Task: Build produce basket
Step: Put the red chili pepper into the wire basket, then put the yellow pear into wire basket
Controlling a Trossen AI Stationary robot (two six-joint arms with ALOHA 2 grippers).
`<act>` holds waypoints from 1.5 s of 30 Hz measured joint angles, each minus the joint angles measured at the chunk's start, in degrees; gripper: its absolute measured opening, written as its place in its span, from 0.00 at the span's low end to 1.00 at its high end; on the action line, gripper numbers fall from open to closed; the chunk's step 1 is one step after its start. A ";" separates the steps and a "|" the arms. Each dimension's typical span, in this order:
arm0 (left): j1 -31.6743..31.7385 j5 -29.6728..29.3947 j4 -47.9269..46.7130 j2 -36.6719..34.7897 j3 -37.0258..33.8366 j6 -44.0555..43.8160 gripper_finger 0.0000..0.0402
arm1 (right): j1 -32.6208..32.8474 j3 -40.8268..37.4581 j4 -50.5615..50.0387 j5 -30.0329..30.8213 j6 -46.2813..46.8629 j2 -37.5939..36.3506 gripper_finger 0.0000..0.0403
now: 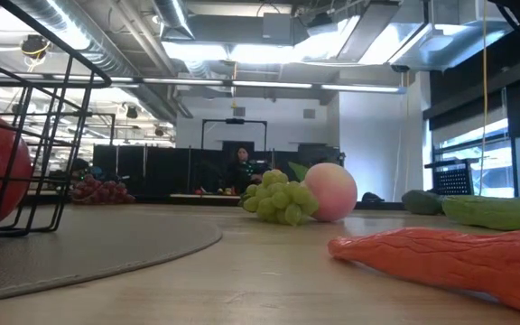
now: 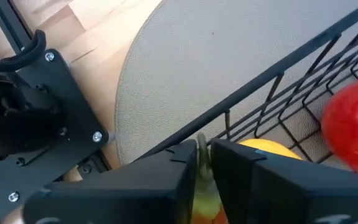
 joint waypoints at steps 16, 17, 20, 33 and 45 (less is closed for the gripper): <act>3.61 3.58 -1.09 -0.59 4.45 5.42 0.21 | 0.00 0.00 0.00 0.02 0.07 0.00 0.18; 3.61 3.45 -1.54 -0.59 5.20 6.30 0.21 | 0.00 0.00 0.00 0.02 0.07 0.00 0.18; 3.61 3.32 -2.80 -0.59 7.15 7.39 0.21 | 0.02 0.01 -0.14 0.59 1.01 0.00 0.18; 5.12 -5.67 -5.76 -6.89 14.58 7.43 0.21 | -0.09 0.00 -12.20 8.99 7.30 -4.99 0.18; 13.17 -14.31 -5.58 -18.28 14.62 16.92 0.21 | -0.09 -2.53 -18.58 9.03 11.80 -9.37 0.18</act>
